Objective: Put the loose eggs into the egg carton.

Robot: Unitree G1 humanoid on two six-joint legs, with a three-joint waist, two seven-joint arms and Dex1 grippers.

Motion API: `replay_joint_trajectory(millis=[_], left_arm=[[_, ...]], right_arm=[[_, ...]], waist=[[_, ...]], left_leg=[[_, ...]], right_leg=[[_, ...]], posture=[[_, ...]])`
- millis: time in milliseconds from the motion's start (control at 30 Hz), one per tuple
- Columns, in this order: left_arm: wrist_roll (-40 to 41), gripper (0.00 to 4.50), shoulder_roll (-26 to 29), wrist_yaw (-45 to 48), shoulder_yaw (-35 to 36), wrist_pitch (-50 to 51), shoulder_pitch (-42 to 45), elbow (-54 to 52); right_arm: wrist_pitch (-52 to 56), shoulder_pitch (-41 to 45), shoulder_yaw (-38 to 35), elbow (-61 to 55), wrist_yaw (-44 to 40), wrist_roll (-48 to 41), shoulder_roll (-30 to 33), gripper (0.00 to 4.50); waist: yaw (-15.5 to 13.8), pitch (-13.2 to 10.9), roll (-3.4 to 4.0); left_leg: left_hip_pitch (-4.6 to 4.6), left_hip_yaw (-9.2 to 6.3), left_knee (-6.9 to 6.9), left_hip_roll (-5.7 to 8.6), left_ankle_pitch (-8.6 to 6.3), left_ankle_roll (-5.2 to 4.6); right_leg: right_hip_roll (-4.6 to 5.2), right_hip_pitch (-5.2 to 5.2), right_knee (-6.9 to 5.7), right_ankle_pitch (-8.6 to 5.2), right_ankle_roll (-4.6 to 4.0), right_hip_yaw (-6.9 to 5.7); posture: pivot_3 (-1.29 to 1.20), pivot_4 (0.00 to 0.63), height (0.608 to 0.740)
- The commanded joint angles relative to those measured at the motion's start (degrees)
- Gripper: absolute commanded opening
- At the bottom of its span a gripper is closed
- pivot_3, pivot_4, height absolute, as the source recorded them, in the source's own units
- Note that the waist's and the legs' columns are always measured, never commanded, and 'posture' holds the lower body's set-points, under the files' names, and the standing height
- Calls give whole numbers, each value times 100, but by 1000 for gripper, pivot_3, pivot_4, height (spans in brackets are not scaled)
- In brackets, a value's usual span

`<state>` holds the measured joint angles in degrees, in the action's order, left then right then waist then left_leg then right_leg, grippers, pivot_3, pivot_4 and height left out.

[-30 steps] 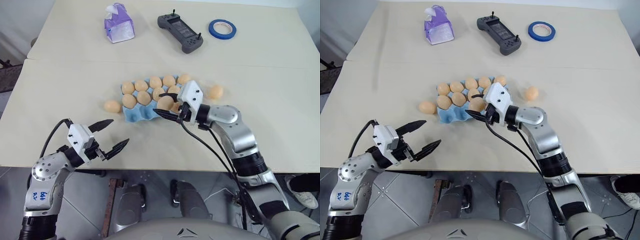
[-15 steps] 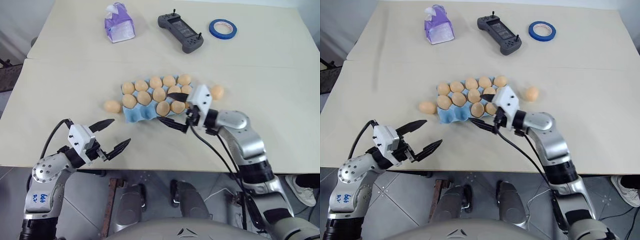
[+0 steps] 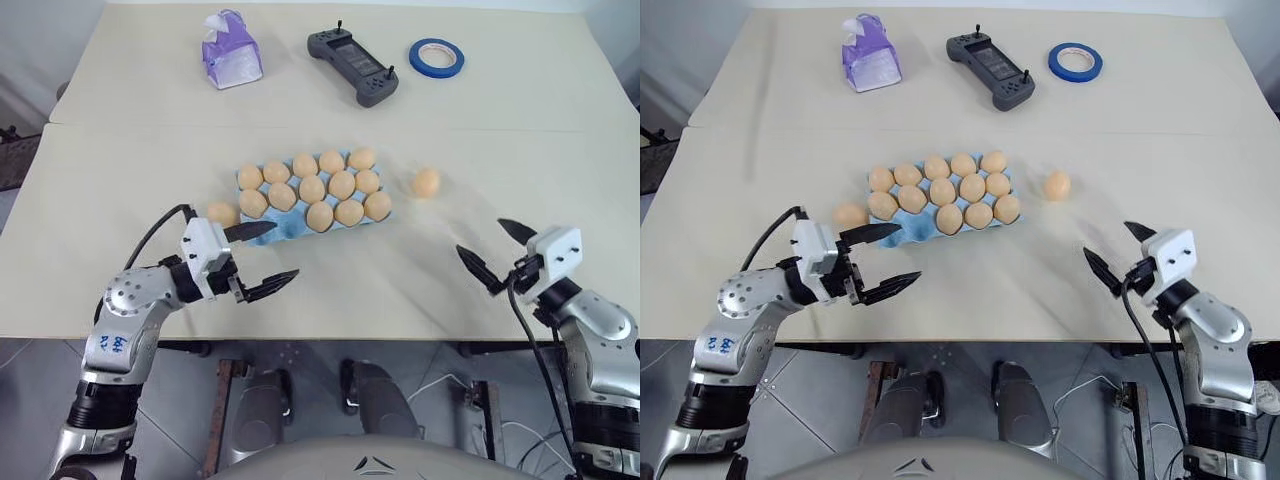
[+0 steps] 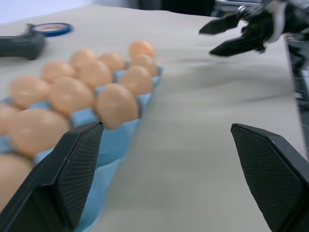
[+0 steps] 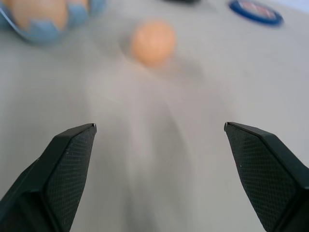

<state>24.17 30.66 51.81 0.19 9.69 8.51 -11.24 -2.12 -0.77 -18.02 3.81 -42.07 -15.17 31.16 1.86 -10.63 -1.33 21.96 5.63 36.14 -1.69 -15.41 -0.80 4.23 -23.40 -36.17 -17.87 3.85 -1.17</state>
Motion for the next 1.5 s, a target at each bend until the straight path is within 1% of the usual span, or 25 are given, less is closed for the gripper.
replay_joint_trajectory(millis=[33, 100, 200, 333, 467, 600, 700, 767, 867, 967, 1033, 1067, 1100, 1133, 1233, 1333, 1400, 1500], left_arm=[[-51, 4500, -29, 193, -130, -120, 281, 125], [-72, 4500, -22, 218, -138, -152, 329, 173], [-31, 4500, 0, 208, -72, -128, 283, 133], [65, 4500, 14, 163, 25, -42, 138, -2], [-72, 4500, 3, 18, 75, -156, -33, -111], [-80, 4500, -7, -151, 186, -166, -205, -274], [-70, 4500, -11, -270, 264, -161, -362, -431], [-71, 4500, -10, -343, 297, -144, -457, -526], [-60, 4500, 7, -446, 364, -118, -621, -670], [-52, 4500, 19, -533, 424, -105, -715, -734], [-39, 4500, 14, -595, 475, -102, -767, -758], [-34, 4500, 9, -615, 496, -99, -786, -767], [-27, 4500, -6, -654, 531, -93, -811, -767], [-55, 4500, -58, -793, 635, -121, -844, -708], [-28, 4500, -321, -1318, 1074, -184, -1058, -618], [-85, 4500, -338, -1326, 1201, -272, -1400, -730], [-60, 4500, -323, -1331, 1347, -319, -1732, -821], [-38, 4500, -304, -1360, 1500, -397, -1995, -835]], right_arm=[[-439, 83, -177, 242, 186, -35, -69, 4451], [-516, 239, -102, 326, 150, -75, -54, 4451], [-452, 691, 138, 465, 57, -54, -16, 4451], [-411, 1351, 483, 929, -79, 59, -34, 4451], [-379, 2376, 806, 1903, -57, 191, -194, 4451], [-649, 3196, 1058, 2960, -40, 451, -338, 4451], [-842, 3723, 1129, 3786, 47, 566, -486, 4451], [-954, 3925, 1173, 4164, 20, 627, -568, 4451], [-1092, 4111, 1239, 4533, -38, 703, -673, 3855], [-1229, 4161, 1224, 4633, -150, 661, -715, 2802], [-1328, 4149, 1183, 4577, -205, 596, -731, 2159], [-1355, 4145, 1163, 4552, -213, 572, -738, 1915], [-1376, 4117, 1150, 4450, -239, 538, -741, 1835], [-1368, 4082, 1149, 4243, -230, 507, -756, 1807], [-955, 3832, 1331, 2911, -376, 280, -918, 1807], [-300, 3580, 1669, 1722, -589, 77, -1088, 1807], [251, 3516, 2080, 930, -689, -2, -1282, 1807], [822, 3543, 2543, 433, -703, 83, -1506, 1807]], waist=[[-12, 0, 0], [-8, 0, 0], [23, 0, 0], [12, 0, 0], [-6, 0, 0], [-5, 0, 0], [-3, 0, 0], [-8, 0, 0], [0, 0, 0], [4, 0, 0], [7, 0, 0], [8, 0, 1], [9, 0, 1], [9, 0, 1], [56, -1, 2], [116, -1, 2], [149, -1, 2], [146, -1, 2]], left_leg=[[-1, 0, 5, 0, 1, -1], [0, 0, 8, 1, 1, -2], [-3, 9, 8, 0, 2, -2], [-7, 6, 6, -2, 3, -1], [-5, 7, 7, 0, 3, -1], [-4, 6, 6, 0, 3, -1], [1, 6, 5, 0, 3, -1], [4, 5, 4, -1, 2, -1], [9, 5, 4, -1, 1, -2], [11, 5, 4, 0, 0, -3], [11, 5, 5, -1, 0, -3], [11, 4, 5, -1, 0, -3], [10, 3, 5, -1, 0, -3], [10, 3, 5, -1, 1, -3], [11, 3, 2, -3, 0, -3], [12, 0, -4, -8, -1, 1], [12, -2, -6, -8, -1, 2], [13, -4, -6, -9, -2, 4]], right_leg=[[0, 1, -2, 1, 1, 0], [1, 1, -3, 3, 2, 2], [1, 0, -4, 7, 5, 12], [0, 0, -9, 7, 4, 10], [2, -1, -6, 7, 4, 10], [4, -2, -4, 7, 3, 8], [4, -7, -3, 7, 3, 7], [4, -7, 0, 8, 3, 5], [4, -8, 6, 8, 3, 4], [5, -8, 8, 8, 3, 3], [5, -8, 7, 8, 3, 2], [5, -8, 6, 8, 3, 2], [5, -8, 4, 8, 3, 2], [5, -8, 4, 8, 3, 1], [6, -12, 2, 8, 3, 3], [4, -16, -1, 8, 3, -2], [4, -17, 0, 8, 3, -6], [7, -21, -1, 7, 2, -9]], posture=[[0, 150, 740], [0, 150, 740], [0, 150, 740], [0, 150, 740], [0, 150, 740], [0, 150, 740], [0, 150, 740], [0, 150, 740], [0, 150, 740], [0, 150, 740], [0, 150, 740], [0, 150, 740], [0, 150, 740], [0, 150, 740], [0, 150, 740], [0, 150, 740], [0, 150, 740], [0, 150, 740]])
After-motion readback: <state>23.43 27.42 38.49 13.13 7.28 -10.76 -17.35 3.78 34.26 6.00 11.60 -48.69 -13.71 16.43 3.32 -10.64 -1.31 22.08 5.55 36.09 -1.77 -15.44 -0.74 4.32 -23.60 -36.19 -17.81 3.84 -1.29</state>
